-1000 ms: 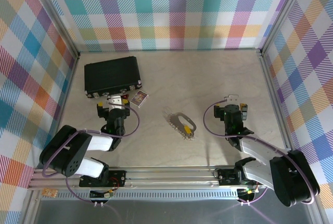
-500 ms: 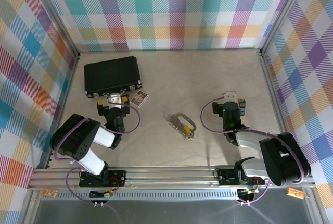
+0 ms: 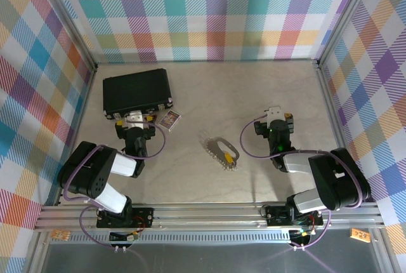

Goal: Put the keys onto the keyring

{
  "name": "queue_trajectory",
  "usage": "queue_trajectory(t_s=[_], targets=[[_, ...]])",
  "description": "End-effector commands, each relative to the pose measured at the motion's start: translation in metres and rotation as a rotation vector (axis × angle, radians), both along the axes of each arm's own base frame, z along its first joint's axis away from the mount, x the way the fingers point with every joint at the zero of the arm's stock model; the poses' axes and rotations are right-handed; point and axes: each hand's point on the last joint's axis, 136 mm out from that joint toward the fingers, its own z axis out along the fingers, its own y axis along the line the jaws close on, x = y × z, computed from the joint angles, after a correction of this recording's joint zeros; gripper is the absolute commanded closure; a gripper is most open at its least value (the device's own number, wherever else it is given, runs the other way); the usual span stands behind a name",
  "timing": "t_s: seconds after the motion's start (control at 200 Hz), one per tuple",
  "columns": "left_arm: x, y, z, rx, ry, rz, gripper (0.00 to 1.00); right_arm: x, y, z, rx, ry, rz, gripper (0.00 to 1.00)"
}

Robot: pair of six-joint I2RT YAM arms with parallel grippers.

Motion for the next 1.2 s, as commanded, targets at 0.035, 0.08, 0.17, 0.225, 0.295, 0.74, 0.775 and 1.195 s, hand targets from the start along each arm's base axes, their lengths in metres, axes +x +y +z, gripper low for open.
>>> queue_trajectory(t_s=[0.035, 0.08, 0.17, 0.225, 0.295, 0.74, 0.775, 1.195], targets=[[0.014, 0.000, -0.006, -0.086, -0.013, -0.051, 0.00, 0.017, 0.005, 0.016, -0.011, -0.093, 0.024, 0.01], [0.013, -0.001, -0.007, -0.088, 0.004, -0.054, 0.00, 0.019, 0.002, 0.016, -0.004, -0.092, 0.014, 0.01], [0.016, -0.001, -0.008, -0.089, 0.014, -0.050, 0.00, 0.017, -0.001, 0.015, 0.017, -0.091, 0.015, 0.01], [0.016, -0.001, -0.010, -0.094, 0.030, -0.048, 0.00, 0.017, -0.004, 0.015, 0.029, -0.093, 0.009, 0.01], [0.019, 0.000, -0.009, -0.087, 0.033, -0.045, 0.00, 0.018, -0.005, 0.015, 0.039, -0.089, 0.006, 0.01], [0.026, 0.006, -0.015, -0.134, 0.084, -0.044, 0.00, 0.018, -0.030, 0.007, 0.219, -0.059, -0.013, 0.01], [0.026, 0.005, -0.015, -0.136, 0.085, -0.045, 0.00, 0.018, -0.033, 0.004, 0.245, -0.054, -0.014, 0.01], [0.028, 0.008, -0.017, -0.156, 0.092, -0.050, 0.00, 0.028, -0.048, -0.010, 0.294, -0.004, -0.073, 0.01]])
